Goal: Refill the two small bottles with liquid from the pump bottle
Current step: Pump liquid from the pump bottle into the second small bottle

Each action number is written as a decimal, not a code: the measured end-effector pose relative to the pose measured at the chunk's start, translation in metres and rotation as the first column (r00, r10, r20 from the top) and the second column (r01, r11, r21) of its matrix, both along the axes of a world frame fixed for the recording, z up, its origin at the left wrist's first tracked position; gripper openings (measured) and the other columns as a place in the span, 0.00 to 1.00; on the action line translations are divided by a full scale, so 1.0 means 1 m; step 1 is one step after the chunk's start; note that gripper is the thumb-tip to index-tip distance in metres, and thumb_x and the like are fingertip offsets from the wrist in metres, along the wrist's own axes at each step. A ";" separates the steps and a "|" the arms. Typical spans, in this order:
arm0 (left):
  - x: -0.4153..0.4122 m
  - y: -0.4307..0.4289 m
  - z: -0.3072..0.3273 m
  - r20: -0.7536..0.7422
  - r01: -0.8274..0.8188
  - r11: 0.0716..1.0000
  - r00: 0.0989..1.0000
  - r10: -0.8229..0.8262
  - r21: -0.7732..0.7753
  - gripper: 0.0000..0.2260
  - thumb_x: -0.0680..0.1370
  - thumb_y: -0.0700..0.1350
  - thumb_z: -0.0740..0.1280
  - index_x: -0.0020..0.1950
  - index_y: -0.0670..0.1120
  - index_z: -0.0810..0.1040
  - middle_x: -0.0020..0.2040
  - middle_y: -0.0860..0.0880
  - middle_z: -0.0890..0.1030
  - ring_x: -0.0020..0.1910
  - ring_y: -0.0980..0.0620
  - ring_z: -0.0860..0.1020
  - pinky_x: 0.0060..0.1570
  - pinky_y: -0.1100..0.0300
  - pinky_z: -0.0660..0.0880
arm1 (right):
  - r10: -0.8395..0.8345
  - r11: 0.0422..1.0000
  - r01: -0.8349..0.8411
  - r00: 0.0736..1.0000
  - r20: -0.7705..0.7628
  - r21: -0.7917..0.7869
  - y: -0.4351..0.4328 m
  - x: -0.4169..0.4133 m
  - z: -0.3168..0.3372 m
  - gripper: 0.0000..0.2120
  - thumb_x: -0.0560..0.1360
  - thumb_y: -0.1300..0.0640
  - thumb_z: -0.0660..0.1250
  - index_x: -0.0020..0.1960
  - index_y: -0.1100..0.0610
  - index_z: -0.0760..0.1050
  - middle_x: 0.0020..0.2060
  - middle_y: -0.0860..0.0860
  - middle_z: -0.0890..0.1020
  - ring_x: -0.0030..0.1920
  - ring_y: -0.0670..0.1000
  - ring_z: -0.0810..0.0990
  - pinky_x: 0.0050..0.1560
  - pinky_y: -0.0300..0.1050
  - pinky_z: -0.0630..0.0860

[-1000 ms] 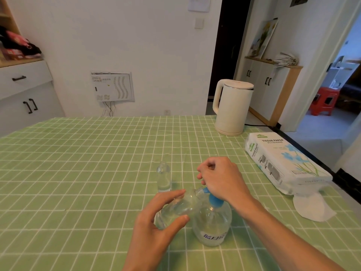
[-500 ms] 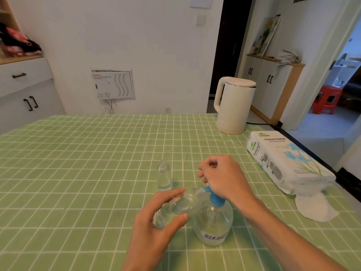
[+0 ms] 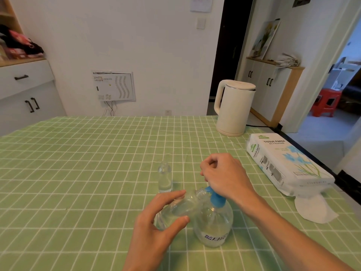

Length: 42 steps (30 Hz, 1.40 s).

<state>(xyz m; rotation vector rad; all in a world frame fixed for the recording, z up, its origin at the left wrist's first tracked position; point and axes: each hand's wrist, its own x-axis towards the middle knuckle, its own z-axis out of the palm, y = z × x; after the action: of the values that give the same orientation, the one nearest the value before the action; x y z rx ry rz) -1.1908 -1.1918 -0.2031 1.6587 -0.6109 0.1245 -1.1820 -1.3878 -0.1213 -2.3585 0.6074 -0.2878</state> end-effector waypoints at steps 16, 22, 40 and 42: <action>0.001 -0.001 -0.002 0.000 0.006 1.000 1.000 -0.006 0.005 0.25 0.69 0.32 0.81 0.59 0.58 0.86 0.58 0.58 0.87 0.61 0.57 0.83 0.59 0.75 0.72 | -0.019 0.998 0.018 1.000 0.020 0.055 0.003 -0.003 -0.010 0.14 0.84 0.54 0.64 0.47 0.55 0.86 0.40 0.51 0.90 0.45 0.58 0.90 0.50 0.63 0.88; -0.001 -0.003 0.000 -0.010 0.032 0.999 0.999 -0.032 -0.030 0.25 0.70 0.39 0.82 0.60 0.62 0.84 0.59 0.58 0.87 0.62 0.56 0.83 0.60 0.72 0.74 | -0.015 1.000 0.015 1.000 0.019 0.016 0.003 -0.002 -0.004 0.13 0.83 0.52 0.65 0.44 0.53 0.85 0.38 0.49 0.89 0.43 0.56 0.89 0.50 0.61 0.88; 0.000 -0.002 -0.004 0.046 0.037 0.999 0.998 -0.036 -0.017 0.23 0.70 0.34 0.80 0.61 0.54 0.85 0.58 0.56 0.87 0.61 0.56 0.83 0.60 0.73 0.73 | -0.011 0.999 0.010 1.000 0.023 0.051 0.004 -0.004 -0.010 0.14 0.84 0.55 0.63 0.48 0.58 0.86 0.43 0.56 0.90 0.47 0.61 0.90 0.51 0.65 0.87; 0.000 -0.002 -0.003 0.046 0.042 0.999 0.998 -0.041 -0.024 0.23 0.71 0.37 0.80 0.61 0.56 0.86 0.59 0.56 0.87 0.62 0.56 0.83 0.61 0.73 0.73 | -0.013 0.999 0.012 1.000 0.013 0.052 0.004 -0.004 -0.008 0.14 0.83 0.54 0.64 0.48 0.58 0.86 0.42 0.55 0.90 0.47 0.61 0.89 0.51 0.65 0.87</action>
<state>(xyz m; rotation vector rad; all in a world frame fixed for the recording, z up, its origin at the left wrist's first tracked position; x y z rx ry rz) -1.1909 -1.1939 -0.2059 1.6219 -0.6755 0.1399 -1.1858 -1.3837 -0.1291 -2.3021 0.6158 -0.2901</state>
